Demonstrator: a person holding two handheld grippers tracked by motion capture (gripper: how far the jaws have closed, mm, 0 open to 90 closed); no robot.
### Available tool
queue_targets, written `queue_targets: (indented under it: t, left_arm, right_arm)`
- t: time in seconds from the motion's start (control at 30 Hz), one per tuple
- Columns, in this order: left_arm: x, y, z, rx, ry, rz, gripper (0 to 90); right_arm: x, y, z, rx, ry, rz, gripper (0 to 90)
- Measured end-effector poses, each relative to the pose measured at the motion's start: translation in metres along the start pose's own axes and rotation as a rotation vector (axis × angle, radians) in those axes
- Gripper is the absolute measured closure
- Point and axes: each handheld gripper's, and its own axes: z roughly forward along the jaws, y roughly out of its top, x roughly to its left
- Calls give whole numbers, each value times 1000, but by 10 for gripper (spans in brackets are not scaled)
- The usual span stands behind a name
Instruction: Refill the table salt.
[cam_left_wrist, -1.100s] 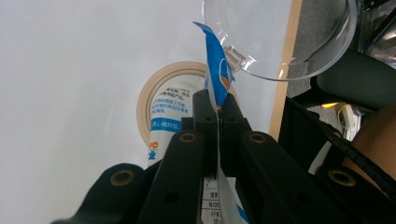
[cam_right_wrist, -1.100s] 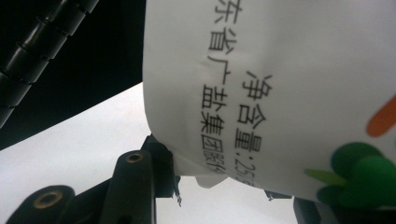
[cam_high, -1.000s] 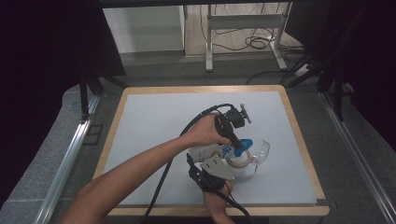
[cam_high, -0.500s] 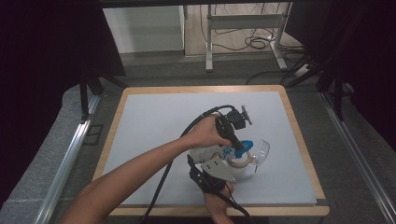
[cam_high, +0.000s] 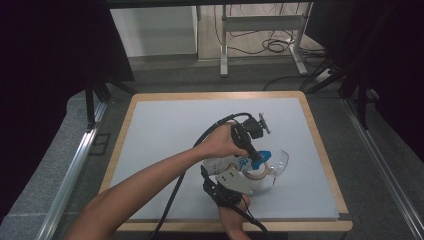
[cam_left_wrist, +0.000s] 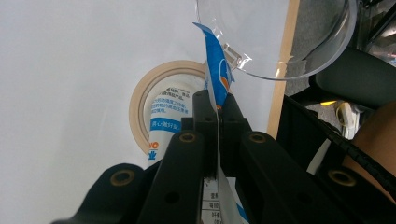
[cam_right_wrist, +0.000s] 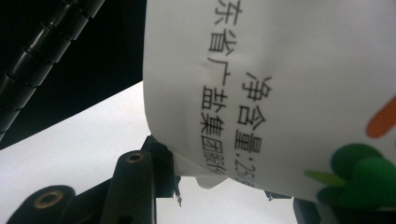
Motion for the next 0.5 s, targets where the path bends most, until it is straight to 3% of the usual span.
queue_targets:
  t: [0.5]
  left_arm:
    - [-1, 2, 1, 2, -1, -5, 898]
  right_arm:
    - [-1, 1, -1, 0, 0, 0, 563]
